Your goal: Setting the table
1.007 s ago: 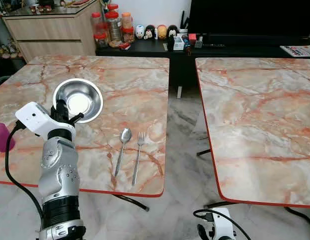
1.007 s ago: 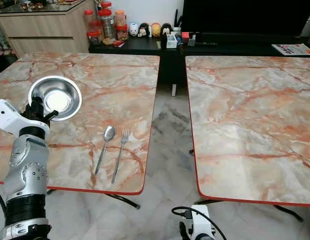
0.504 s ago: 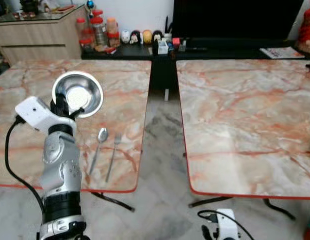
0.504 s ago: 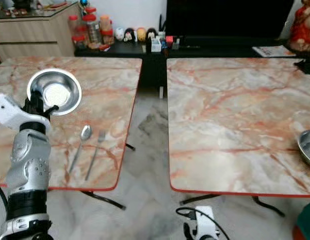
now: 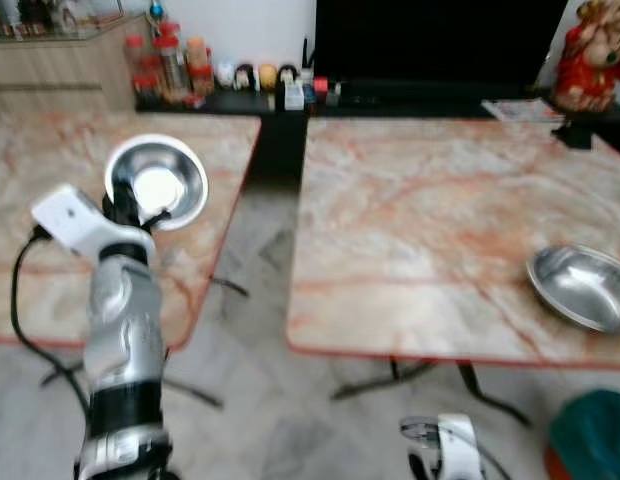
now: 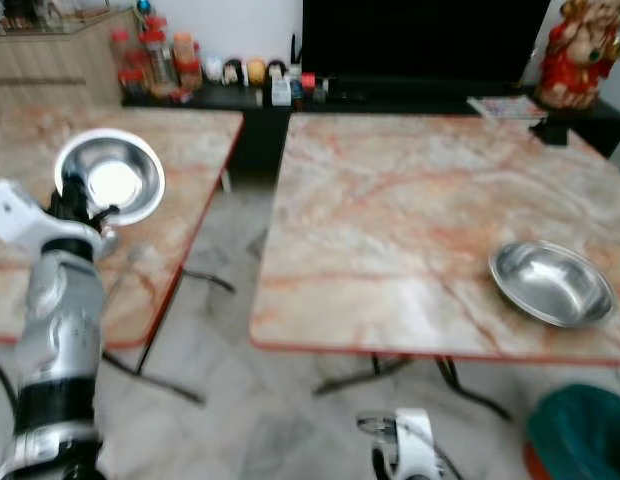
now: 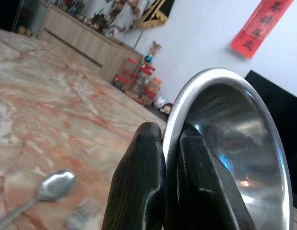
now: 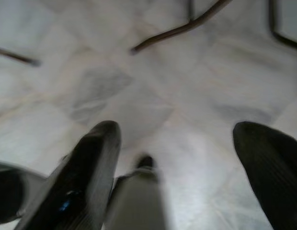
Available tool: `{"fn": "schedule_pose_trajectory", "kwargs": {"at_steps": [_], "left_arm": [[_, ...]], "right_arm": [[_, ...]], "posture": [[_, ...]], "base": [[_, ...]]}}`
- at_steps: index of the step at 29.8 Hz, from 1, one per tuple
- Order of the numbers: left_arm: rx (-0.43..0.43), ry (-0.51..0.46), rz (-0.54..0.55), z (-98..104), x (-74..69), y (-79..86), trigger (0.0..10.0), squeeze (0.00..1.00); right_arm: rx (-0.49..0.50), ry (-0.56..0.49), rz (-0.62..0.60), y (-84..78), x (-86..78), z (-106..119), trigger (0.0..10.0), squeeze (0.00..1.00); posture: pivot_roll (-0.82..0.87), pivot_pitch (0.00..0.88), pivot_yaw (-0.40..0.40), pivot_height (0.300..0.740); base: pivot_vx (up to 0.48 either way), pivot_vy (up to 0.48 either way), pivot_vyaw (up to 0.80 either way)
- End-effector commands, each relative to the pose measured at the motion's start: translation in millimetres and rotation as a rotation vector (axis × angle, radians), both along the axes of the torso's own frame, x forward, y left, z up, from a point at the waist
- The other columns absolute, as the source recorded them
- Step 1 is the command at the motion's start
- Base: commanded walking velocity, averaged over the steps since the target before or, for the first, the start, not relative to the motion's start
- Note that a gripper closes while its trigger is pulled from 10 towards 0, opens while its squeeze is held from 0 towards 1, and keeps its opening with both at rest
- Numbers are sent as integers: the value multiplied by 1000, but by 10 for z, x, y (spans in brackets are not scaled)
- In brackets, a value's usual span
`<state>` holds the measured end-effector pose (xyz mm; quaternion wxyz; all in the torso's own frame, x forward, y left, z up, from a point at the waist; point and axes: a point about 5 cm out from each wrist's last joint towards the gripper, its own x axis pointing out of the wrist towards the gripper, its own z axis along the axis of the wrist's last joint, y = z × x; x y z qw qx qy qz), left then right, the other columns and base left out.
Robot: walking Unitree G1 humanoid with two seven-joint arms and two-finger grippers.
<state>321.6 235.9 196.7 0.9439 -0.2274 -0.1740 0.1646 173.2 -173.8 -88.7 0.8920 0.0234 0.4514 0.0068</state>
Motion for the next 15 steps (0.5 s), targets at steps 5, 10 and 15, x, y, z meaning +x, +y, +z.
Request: {"fn": "schedule_pose_trajectory", "kwargs": {"at_steps": [5, 10, 15], "left_arm": [[6, -13, -43, 43, 43, -134, 10000, 0], [10, -12, -59, 42, 56, -166, 10000, 0], [11, -13, -72, 43, 63, -187, 10000, 0]], "right_arm": [[-18, -13, -11, -90, 25, 22, 10000, 0], [-22, -13, -9, -99, 20, 21, 10000, 0], [-26, -10, -8, -109, 11, 18, 10000, 0]], "posture": [[103, 0, 31, 740], [98, 0, 33, 740], [94, 0, 37, 740]], "base": [[0, -480, 0], [0, -480, 0], [0, -480, 0]]}}
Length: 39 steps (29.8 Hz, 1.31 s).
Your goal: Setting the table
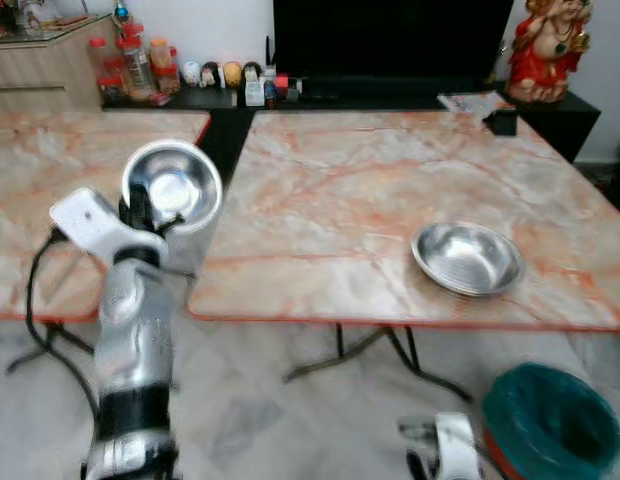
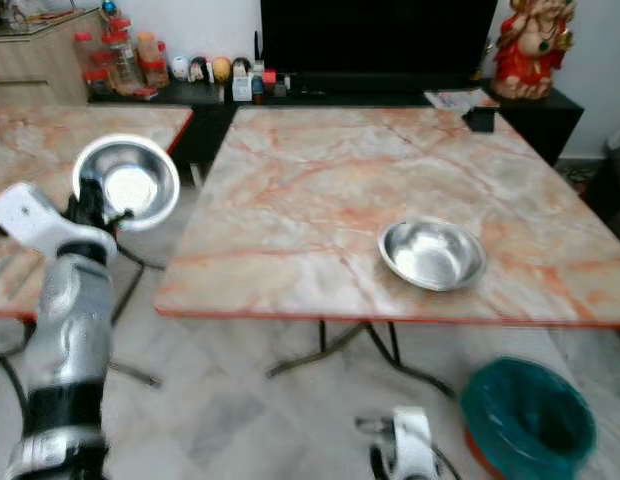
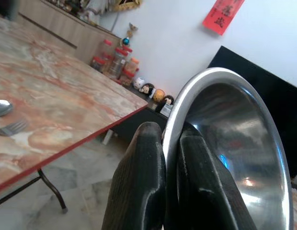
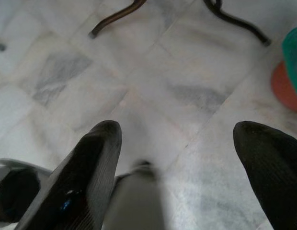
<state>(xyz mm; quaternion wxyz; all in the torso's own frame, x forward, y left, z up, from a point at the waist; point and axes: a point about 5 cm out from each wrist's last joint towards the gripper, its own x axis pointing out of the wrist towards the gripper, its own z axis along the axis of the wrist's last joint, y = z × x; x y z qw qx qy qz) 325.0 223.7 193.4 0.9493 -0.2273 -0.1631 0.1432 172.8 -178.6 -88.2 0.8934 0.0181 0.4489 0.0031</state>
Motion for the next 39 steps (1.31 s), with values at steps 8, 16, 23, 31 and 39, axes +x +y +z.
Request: {"fn": "schedule_pose_trajectory", "kwargs": {"at_steps": [8, 16, 23, 31, 39], "left_arm": [[5, -22, -47, 58, 35, -104, 10000, 0], [18, -18, -73, 54, 23, -137, 10000, 0], [43, 22, -94, -26, -12, -144, 10000, 0], [79, -32, -117, 22, -107, -144, 10000, 0], [81, -54, -94, 37, -129, -121, 10000, 0]], "right_arm": [[-13, -6, 0, -53, 12, 12, 10000, 0], [-12, -5, 1, -42, 5, 8, 10000, 0], [-10, -4, -7, -43, -5, 4, 10000, 0], [-8, -5, 0, -25, 7, 7, 10000, 0], [-15, -9, 5, -48, 44, 25, 10000, 0]], "posture": [[92, 0, 39, 740], [95, 0, 41, 740], [99, 0, 43, 740], [118, 0, 29, 740], [116, 0, 24, 740]], "base": [[0, -480, 0], [0, -459, 0], [0, -36, 0], [39, 0, 0], [461, 0, 0]]}}
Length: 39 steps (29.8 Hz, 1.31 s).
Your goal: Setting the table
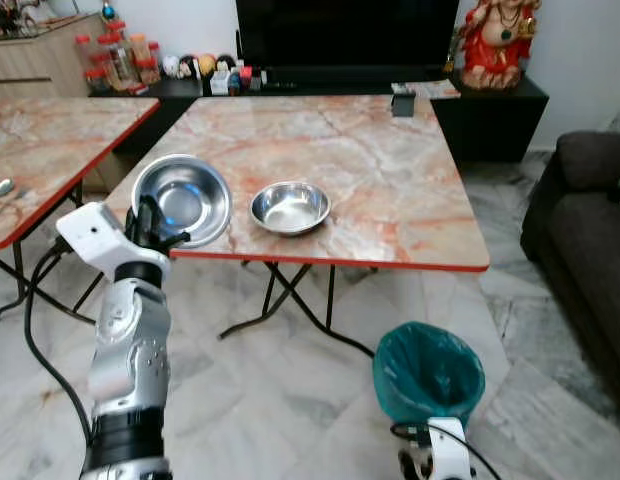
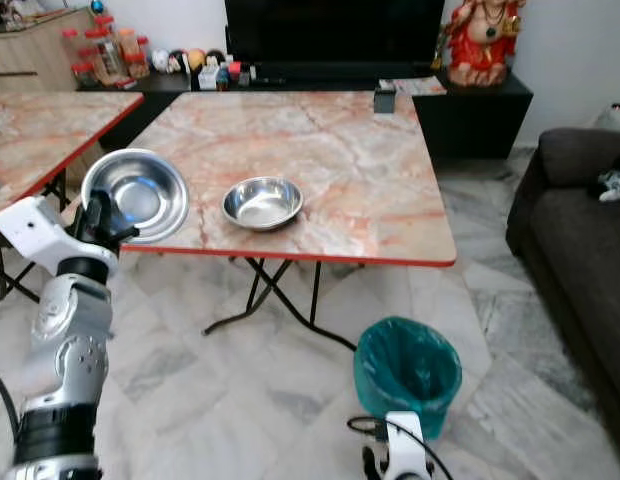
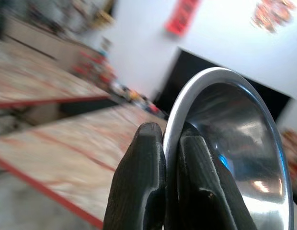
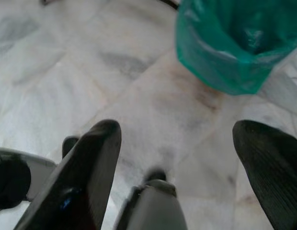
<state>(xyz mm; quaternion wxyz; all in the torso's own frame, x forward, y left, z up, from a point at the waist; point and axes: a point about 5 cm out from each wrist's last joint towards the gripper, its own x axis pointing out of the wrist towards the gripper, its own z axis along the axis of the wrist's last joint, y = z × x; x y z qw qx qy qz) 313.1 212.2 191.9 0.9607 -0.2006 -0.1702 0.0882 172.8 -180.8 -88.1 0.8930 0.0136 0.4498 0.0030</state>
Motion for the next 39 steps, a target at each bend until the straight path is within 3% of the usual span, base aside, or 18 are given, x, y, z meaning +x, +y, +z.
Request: {"fn": "schedule_pose_trajectory", "kwargs": {"at_steps": [1, 21, 33, 39], "left_arm": [[1, -29, 0, 54, -11, -9, 10000, 0], [4, -34, -34, 75, -8, -29, 10000, 0], [16, 12, -156, 14, 25, -121, 10000, 0], [73, 106, -197, -65, 68, -74, 10000, 0]], "right_arm": [[-7, -12, 0, -30, 45, 24, 10000, 0], [-3, -5, -13, -5, 11, 6, 10000, 0], [1, -1, -12, 14, -3, -3, 10000, 0], [1, 2, -15, 17, -11, -7, 10000, 0]], "posture": [[116, 0, 24, 740], [114, 0, 39, 740], [111, 0, 45, 740], [108, 0, 47, 740]], "base": [[480, 0, 0], [460, 0, 0], [0, 0, 0], [0, 0, 0]]}}
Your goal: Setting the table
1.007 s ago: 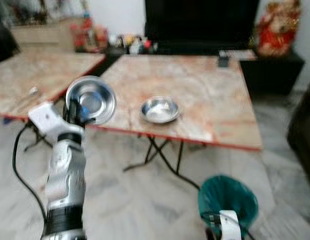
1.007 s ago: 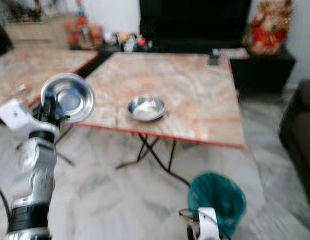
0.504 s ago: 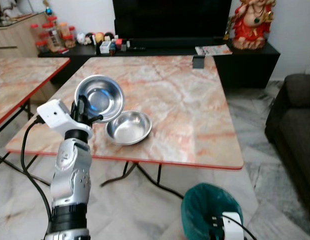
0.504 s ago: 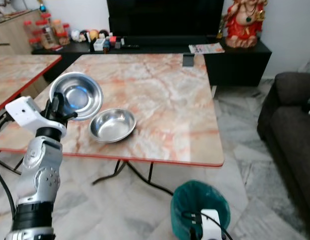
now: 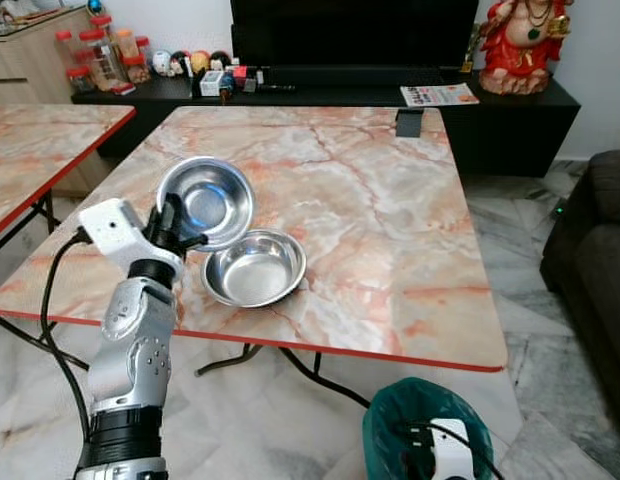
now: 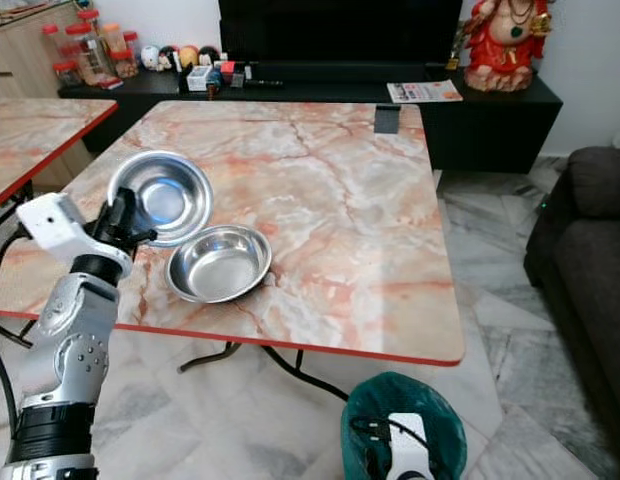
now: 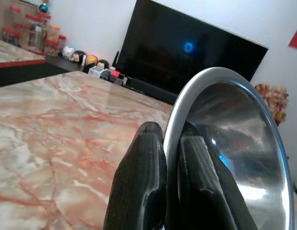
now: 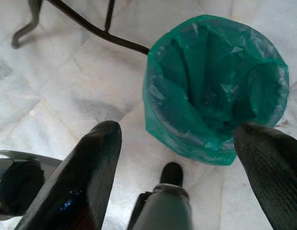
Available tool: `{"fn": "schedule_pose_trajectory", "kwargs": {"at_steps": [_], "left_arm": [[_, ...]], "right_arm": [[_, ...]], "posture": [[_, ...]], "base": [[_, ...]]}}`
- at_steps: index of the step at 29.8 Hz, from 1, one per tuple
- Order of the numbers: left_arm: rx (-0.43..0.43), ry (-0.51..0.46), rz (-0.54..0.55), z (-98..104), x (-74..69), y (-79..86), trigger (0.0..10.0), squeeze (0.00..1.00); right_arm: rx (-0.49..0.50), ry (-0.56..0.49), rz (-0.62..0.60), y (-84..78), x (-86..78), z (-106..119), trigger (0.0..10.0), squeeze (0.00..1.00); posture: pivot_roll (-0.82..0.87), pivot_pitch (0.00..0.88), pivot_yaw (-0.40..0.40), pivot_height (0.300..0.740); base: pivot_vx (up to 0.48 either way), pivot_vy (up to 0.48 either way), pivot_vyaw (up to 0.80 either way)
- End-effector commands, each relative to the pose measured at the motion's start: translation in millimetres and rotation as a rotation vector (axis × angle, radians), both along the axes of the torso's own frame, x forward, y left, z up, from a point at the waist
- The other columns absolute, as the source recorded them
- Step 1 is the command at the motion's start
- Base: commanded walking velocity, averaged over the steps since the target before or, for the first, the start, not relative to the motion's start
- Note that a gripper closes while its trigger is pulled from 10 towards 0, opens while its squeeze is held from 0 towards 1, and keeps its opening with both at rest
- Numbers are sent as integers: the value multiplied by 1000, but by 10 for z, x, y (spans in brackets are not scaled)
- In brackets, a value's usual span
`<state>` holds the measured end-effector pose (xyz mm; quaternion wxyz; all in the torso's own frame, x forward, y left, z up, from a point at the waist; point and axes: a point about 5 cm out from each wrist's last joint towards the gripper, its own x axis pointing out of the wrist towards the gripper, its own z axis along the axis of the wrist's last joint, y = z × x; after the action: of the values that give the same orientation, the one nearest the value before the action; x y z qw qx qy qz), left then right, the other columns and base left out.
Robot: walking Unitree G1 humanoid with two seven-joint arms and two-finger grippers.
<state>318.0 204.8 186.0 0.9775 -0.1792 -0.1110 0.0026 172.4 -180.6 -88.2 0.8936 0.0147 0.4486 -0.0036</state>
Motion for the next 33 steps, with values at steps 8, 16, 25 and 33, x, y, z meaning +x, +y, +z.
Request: {"fn": "schedule_pose_trajectory", "kwargs": {"at_steps": [8, 16, 25, 33], "left_arm": [[-106, 146, -217, -172, 127, -223, 10000, 0], [-225, 197, -221, -224, 279, -395, 10000, 0], [-321, 276, -13, -312, 450, -253, 10000, 0], [-390, 261, 112, -323, 474, -96, 10000, 0]], "right_arm": [[9, 3, 0, 37, -4, -6, 10000, 0], [19, 4, -35, 81, -38, -24, 10000, 0], [17, 23, -78, 72, -165, -73, 10000, 0], [17, 25, -76, 84, -173, -77, 10000, 0]], "posture": [[104, 0, 55, 740], [92, 0, 82, 740], [62, 0, 118, 740], [68, 0, 119, 740]], "base": [[0, 0, 0], [0, 0, 0], [0, 0, 0], [0, 0, 0]]}}
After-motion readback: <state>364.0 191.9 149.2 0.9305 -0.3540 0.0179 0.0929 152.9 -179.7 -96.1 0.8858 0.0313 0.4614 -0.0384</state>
